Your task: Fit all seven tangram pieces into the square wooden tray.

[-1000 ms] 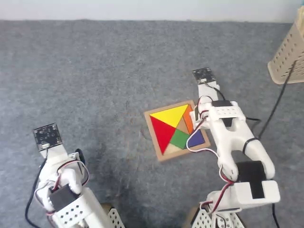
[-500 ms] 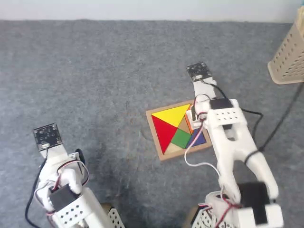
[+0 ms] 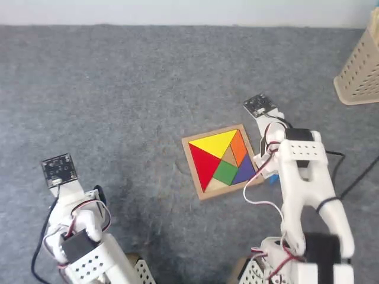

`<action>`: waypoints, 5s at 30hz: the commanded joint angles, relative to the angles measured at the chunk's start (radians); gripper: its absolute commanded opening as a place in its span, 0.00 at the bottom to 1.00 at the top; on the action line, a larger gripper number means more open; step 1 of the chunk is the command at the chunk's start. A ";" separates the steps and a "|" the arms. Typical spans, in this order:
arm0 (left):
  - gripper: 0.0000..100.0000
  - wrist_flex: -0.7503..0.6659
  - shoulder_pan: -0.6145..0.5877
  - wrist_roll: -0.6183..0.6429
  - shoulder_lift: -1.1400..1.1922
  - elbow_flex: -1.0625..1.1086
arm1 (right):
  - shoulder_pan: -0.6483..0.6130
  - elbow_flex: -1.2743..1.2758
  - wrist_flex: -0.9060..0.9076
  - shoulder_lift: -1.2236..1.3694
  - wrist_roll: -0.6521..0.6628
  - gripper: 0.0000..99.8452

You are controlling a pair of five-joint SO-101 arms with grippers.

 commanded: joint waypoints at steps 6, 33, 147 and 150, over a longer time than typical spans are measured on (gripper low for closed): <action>0.23 0.003 0.002 0.009 -0.011 -0.019 | 0.022 -0.014 -0.077 0.133 0.014 0.17; 0.23 0.003 0.002 0.009 -0.011 -0.019 | 0.094 -0.005 -0.074 0.148 -0.075 0.17; 0.23 0.003 0.002 0.009 -0.011 -0.019 | -0.529 -0.192 0.016 0.074 0.166 0.01; 0.23 0.003 0.002 0.009 -0.011 -0.019 | -0.529 -0.190 0.005 0.036 0.052 0.01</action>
